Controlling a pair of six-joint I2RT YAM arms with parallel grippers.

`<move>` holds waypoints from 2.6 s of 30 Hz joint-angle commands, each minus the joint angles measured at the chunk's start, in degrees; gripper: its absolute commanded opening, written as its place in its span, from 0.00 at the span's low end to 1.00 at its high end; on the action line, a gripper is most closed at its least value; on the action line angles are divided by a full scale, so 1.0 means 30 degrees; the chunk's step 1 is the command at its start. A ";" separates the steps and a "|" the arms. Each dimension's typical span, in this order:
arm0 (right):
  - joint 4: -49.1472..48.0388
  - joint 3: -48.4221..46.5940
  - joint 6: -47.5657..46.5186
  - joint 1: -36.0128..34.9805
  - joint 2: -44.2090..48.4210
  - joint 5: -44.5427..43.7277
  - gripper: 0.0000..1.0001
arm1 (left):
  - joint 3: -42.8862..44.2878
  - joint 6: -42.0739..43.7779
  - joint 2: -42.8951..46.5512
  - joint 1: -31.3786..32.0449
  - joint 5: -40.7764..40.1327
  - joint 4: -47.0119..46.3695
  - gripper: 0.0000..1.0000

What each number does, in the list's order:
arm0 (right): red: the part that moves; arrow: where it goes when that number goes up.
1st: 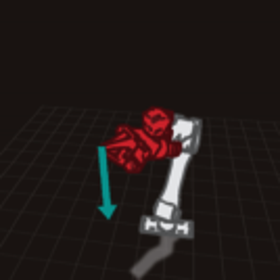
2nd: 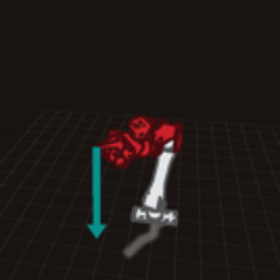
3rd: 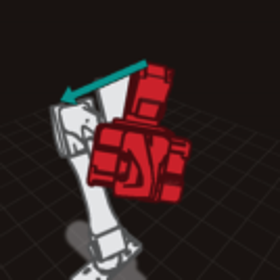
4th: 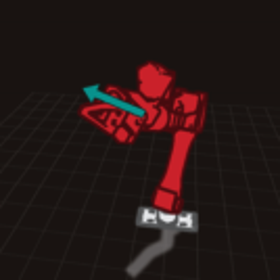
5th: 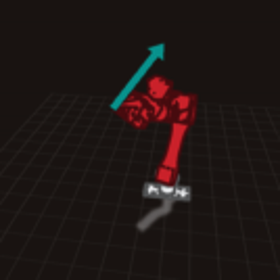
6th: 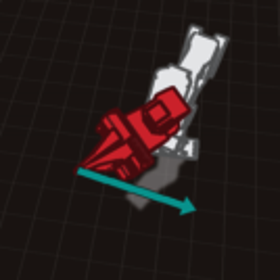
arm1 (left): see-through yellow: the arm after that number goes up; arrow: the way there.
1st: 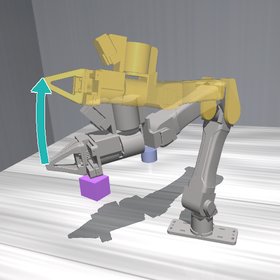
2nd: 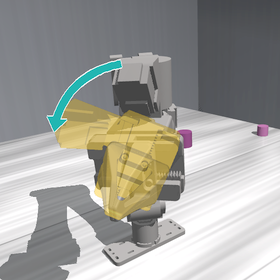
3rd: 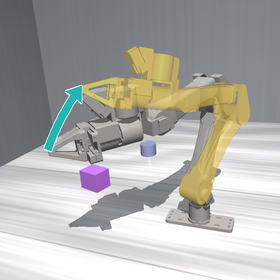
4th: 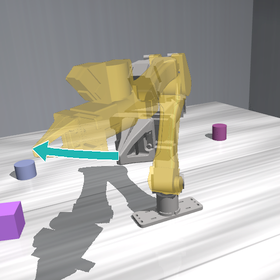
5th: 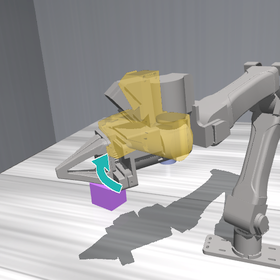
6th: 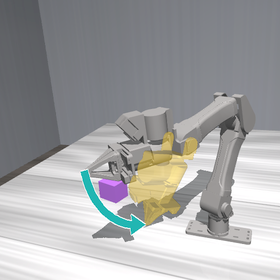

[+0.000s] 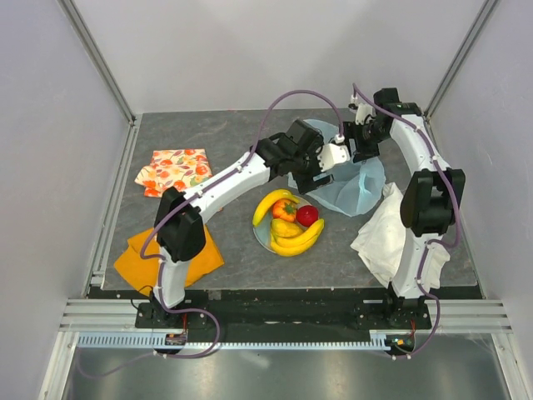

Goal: Take the fake fruits out of the plastic bag
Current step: Adjust the plastic bag at the center of the board.

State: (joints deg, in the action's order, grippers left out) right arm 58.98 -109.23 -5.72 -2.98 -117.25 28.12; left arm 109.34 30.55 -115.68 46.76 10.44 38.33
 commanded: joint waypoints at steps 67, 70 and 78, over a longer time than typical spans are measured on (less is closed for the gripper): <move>-0.2111 -0.7126 -0.1522 -0.6476 -0.5447 -0.0027 0.53 | -0.3958 -1.3199 0.4197 -0.8615 0.1086 -0.3459 0.02; -0.2432 -0.7213 -0.1348 -0.6564 -0.5739 -0.0406 0.53 | -0.3196 -1.3345 0.3726 -0.8615 0.2145 -0.3488 0.02; -0.3602 -0.9087 -0.0208 -0.6623 -0.8197 -0.3016 0.67 | -0.2697 -1.3170 0.3081 -0.8644 0.3608 -0.3518 0.02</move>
State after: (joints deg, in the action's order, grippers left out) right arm 51.27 -132.70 -9.17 -22.65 -137.69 22.41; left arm 98.54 -7.20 -105.75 20.75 17.08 29.65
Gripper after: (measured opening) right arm 0.616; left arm 0.022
